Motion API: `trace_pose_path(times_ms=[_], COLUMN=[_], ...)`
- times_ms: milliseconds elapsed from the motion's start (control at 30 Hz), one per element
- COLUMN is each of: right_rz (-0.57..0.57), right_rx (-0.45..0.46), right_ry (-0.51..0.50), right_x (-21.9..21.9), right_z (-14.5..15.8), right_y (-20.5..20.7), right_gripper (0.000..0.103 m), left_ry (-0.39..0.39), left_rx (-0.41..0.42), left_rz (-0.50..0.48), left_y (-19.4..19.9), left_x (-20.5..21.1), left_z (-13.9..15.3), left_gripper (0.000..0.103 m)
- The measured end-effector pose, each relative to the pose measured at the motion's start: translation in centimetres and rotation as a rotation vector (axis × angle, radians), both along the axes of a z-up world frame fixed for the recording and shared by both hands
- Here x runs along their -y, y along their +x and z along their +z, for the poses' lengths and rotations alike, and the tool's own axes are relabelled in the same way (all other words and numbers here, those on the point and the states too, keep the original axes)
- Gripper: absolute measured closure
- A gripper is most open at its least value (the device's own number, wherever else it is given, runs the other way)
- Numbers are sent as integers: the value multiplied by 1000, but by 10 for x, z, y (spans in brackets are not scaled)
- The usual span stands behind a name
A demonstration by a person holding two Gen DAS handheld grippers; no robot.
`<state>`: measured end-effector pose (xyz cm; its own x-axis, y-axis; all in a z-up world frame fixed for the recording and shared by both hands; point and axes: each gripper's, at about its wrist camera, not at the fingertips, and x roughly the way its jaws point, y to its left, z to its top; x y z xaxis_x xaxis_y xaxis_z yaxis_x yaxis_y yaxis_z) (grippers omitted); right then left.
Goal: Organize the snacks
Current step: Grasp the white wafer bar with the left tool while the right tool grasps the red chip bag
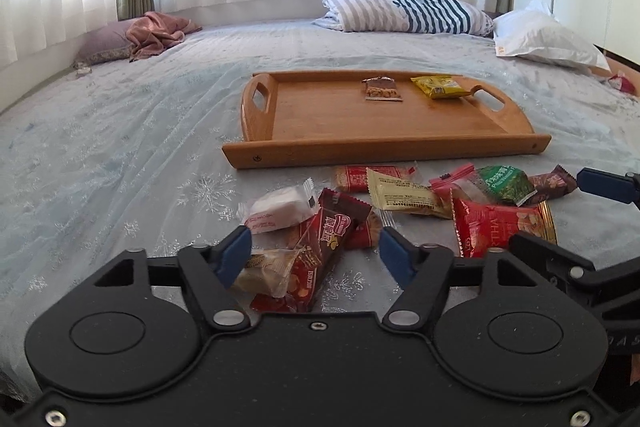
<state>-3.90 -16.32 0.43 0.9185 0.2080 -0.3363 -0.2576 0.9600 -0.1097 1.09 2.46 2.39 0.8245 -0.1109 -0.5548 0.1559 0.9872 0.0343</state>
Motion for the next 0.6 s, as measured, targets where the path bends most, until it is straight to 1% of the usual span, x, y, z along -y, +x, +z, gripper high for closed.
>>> trace_pose_path(times_ms=[100, 267, 300, 333, 367, 400, 467, 600], right_rz=[31, 63, 66, 68, 70, 72, 75, 90], right_rx=[20, 30, 26, 20, 15, 9, -1, -16], right_ry=[-44, -76, -76, -77, -78, -80, -88, -106], right_x=[-9, -18, -18, -19, -19, -20, -21, -24], right_z=[-1, -1, -1, -1, -1, -1, -2, -4], right_y=[-2, 1, 3, 4, 6, 8, 12, 15], right_gripper=[1, 5, 6, 8, 9, 10, 13, 19], left_ry=[1, -13, -15, -15, -16, -16, -20, -53], left_rx=[2, 5, 13, 26, 48, 63, 49, 5], left_rz=[-17, -28, -22, -10, 12, 42, 77, 96], left_y=[-4, -14, -16, -17, -18, -18, -12, -2], left_x=[1, 0, -3, -6, -10, -15, -27, -42], left_z=[3, 9, 10, 10, 10, 10, 8, 2], left_gripper=[50, 51, 47, 39, 17, 7, 11, 12])
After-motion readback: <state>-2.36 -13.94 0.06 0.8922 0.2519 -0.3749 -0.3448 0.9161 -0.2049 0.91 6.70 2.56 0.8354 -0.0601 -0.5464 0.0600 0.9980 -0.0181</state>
